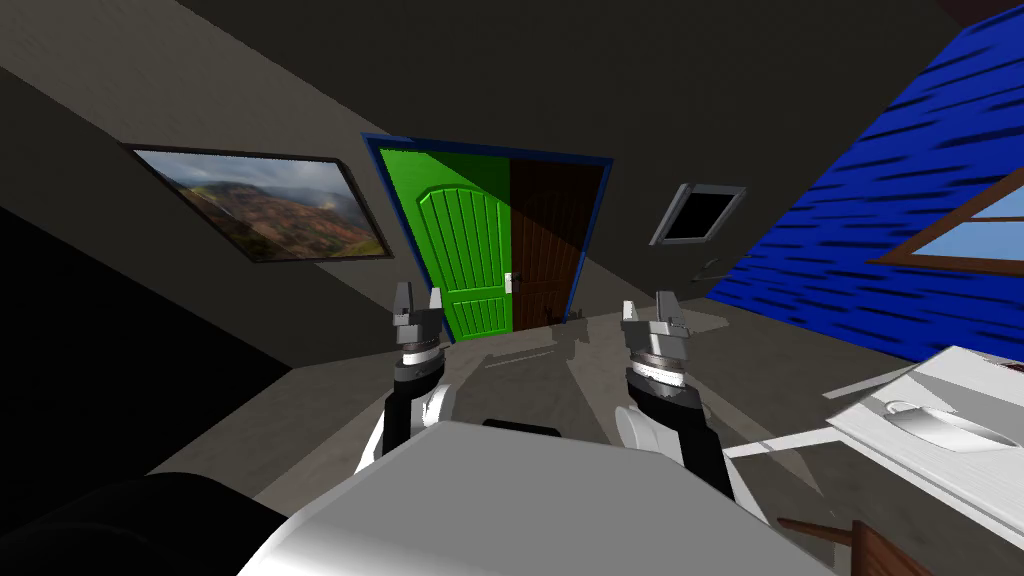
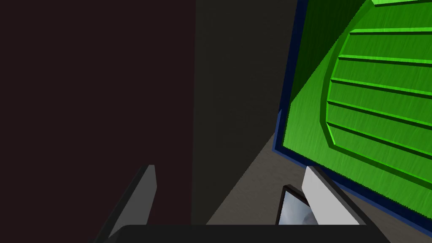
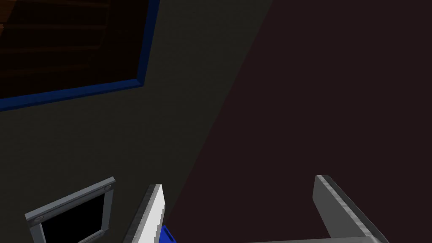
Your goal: Pull the door open
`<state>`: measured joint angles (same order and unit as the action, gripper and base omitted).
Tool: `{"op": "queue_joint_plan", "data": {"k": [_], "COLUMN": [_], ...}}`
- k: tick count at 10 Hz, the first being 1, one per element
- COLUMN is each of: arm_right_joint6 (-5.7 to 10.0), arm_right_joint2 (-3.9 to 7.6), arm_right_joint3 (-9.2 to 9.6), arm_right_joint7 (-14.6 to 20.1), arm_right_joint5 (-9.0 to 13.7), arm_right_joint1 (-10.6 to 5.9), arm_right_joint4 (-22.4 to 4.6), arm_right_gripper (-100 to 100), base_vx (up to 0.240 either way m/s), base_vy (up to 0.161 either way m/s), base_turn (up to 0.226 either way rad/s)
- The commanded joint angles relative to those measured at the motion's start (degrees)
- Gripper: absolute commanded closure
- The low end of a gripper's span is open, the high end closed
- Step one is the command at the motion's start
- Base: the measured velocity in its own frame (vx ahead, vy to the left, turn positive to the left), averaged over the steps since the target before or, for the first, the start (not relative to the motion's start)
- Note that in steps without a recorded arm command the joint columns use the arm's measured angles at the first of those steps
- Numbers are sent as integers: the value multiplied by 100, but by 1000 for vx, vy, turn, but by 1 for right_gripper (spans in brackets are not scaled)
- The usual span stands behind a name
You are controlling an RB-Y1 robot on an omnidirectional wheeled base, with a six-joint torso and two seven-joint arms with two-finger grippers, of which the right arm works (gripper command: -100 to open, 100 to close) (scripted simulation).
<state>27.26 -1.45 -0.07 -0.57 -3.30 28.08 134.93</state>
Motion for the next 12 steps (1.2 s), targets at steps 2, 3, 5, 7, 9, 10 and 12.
{"op": "queue_joint_plan", "data": {"k": [2,3,5,7,9,10,12], "arm_right_joint6": [-38,-55,-90,-131,-177,-193,-227], "arm_right_joint2": [78,111,171,236,302,325,370], "arm_right_joint3": [-13,-18,-30,-43,-59,-64,-75], "arm_right_joint7": [102,150,242,353,477,522,612], "arm_right_joint5": [-57,-84,-136,-199,-269,-294,-345], "arm_right_joint1": [-87,-128,-207,-302,-409,-447,-525], "arm_right_joint4": [-226,-332,-538,-785,-1060,-1160,-1361], "arm_right_gripper": [-100,-100,-100,-100,-100,-100,-100], "base_vx": [140,204,150,185,127,121,107], "base_vy": [5,41,24,50,28,37,24], "base_turn": [48,53,44,66,57,61,51]}}
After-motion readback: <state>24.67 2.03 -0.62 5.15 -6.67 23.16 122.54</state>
